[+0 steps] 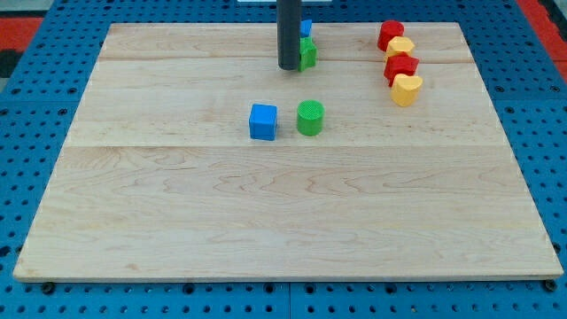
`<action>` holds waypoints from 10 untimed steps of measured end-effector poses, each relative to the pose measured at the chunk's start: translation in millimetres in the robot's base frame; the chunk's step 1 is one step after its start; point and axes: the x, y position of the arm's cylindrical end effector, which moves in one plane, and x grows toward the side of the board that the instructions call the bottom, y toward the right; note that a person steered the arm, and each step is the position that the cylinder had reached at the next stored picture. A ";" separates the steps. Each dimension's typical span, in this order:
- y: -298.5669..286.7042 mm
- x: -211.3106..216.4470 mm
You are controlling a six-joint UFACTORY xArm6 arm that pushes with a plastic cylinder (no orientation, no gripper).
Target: Move the blue cube slightly to the top
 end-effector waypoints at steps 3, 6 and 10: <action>-0.2 73.4; -12.6 150.5; -92.3 131.6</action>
